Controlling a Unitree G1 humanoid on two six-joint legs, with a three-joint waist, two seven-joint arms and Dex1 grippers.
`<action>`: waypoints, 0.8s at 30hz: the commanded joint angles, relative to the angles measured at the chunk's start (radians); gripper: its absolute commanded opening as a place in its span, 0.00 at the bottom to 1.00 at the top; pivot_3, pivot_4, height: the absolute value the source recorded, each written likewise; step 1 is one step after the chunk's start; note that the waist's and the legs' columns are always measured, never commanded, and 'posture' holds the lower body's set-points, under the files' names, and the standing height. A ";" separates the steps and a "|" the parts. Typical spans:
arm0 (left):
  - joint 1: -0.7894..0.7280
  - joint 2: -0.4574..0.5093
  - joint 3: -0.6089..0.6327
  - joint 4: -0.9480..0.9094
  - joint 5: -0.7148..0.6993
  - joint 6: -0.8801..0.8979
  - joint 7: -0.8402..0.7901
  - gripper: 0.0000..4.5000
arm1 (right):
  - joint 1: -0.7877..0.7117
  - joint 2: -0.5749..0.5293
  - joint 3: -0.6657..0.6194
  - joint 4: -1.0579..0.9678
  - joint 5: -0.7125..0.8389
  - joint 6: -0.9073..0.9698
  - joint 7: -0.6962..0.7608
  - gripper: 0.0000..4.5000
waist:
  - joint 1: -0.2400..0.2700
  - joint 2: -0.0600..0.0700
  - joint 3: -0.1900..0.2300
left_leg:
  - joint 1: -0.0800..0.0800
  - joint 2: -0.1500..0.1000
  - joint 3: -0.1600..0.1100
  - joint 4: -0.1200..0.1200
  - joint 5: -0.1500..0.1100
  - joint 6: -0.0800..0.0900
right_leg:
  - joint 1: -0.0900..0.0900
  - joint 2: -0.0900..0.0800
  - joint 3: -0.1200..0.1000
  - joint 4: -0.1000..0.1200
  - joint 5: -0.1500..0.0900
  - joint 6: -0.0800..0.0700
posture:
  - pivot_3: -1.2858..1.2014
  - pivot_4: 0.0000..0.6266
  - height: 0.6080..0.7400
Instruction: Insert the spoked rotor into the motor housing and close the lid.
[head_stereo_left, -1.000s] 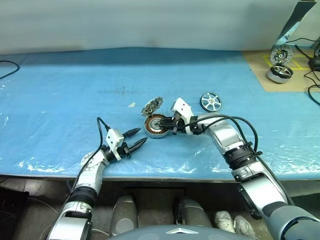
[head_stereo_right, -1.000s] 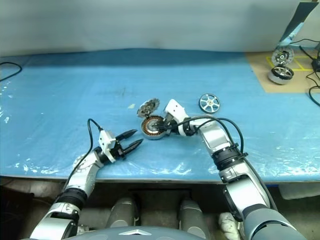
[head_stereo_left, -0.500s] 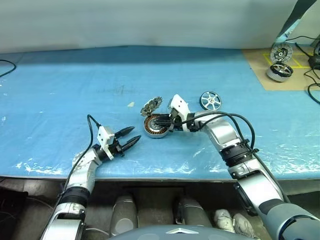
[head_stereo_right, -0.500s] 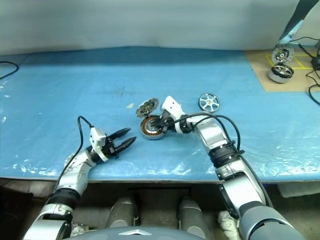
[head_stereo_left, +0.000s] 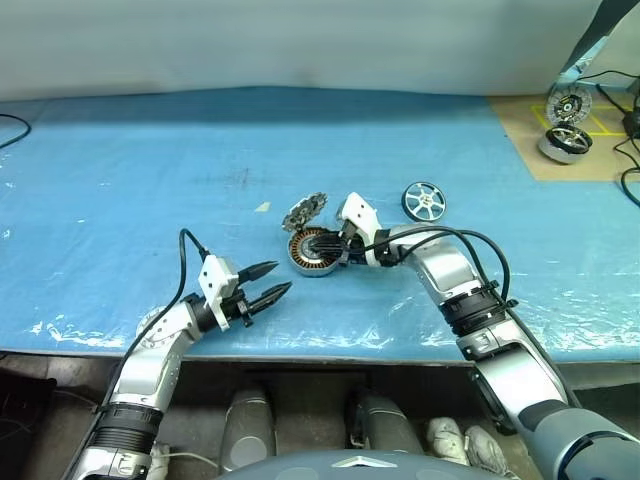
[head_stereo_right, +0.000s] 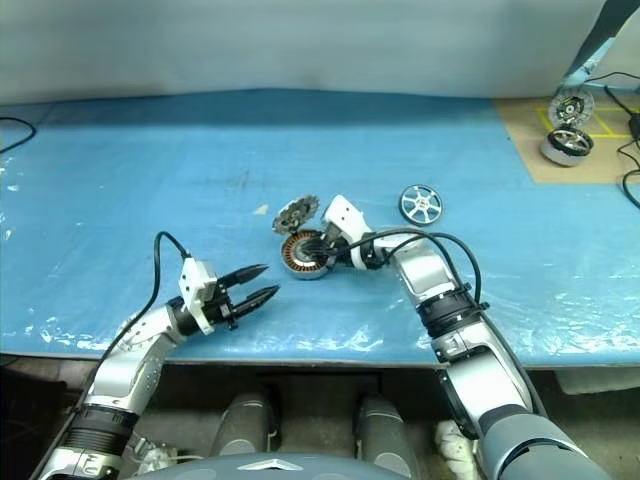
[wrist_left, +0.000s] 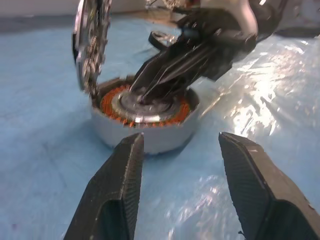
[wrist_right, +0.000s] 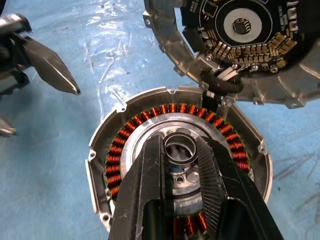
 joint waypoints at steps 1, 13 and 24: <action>-0.009 -0.030 0.010 0.175 0.029 -0.165 -0.034 0.56 | 0.002 -0.010 -0.012 -0.036 0.006 -0.006 0.014 0.12 | 0.001 0.000 0.000 | 0.000 0.000 0.000 0.000 0.000 0.000 | 0.000 0.000 0.000 0.000 0.000 0.000 | 0.52 0.24 1.00; -0.045 -0.071 0.018 0.448 0.028 -0.413 -0.102 0.56 | -0.002 -0.006 0.005 -0.013 -0.023 -0.029 0.016 0.12 | 0.003 0.010 -0.006 | 0.018 0.000 -0.001 -0.002 -0.003 0.004 | 0.015 -0.002 0.003 0.000 0.000 0.000 | 0.52 0.24 1.00; -0.172 0.009 0.104 0.548 -0.080 -0.331 -0.234 0.56 | -0.002 0.011 0.000 0.025 -0.045 -0.055 -0.009 0.12 | 0.002 0.012 -0.007 | 0.017 0.000 0.000 -0.004 -0.002 0.004 | 0.011 -0.001 0.003 0.001 0.000 0.000 | 0.52 0.24 1.00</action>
